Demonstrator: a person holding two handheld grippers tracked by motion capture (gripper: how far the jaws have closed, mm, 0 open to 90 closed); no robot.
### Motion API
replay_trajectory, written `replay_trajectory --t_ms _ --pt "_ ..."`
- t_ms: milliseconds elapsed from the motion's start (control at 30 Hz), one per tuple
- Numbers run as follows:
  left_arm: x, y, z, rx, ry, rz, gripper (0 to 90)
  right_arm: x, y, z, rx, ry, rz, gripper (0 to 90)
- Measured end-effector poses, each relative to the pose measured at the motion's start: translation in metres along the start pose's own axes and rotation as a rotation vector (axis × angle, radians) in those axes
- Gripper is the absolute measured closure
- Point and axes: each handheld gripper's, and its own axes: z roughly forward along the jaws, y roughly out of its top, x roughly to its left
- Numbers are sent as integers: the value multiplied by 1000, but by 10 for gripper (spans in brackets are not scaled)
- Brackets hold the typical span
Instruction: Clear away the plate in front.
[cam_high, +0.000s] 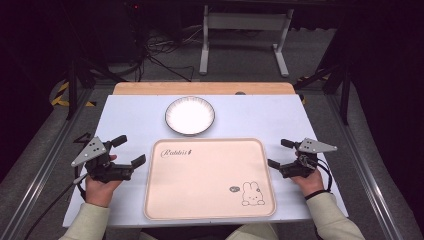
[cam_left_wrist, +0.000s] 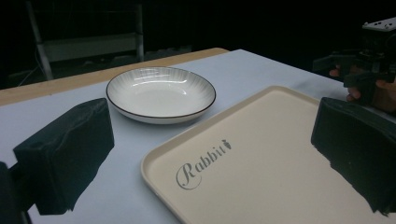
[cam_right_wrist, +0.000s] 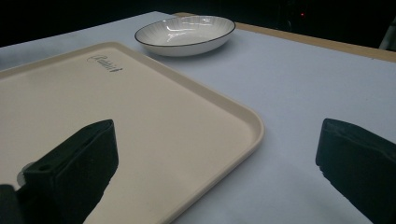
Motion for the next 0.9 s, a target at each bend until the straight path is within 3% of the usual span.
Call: replay_trajectory --t_ms 167,267,467,600,667,900 --pt "1 6 -2 -14 0 9 1 0 0 0 2 0 4 0" --pt "2 9 -4 -4 28 -7 3 -1 0 1 1 -1 8 0" --pt "7 15 -5 -17 24 -41 7 -1 0 -1 -7 -4 9 0" --pt "9 20 0 -23 19 -34 8 -2 0 -1 -11 -2 12 0" --pt "13 25 5 -17 28 -15 8 -2 0 -1 -11 -2 14 0" --pt "26 35 16 -16 33 -7 8 -3 -1 -1 -9 -7 25 0"
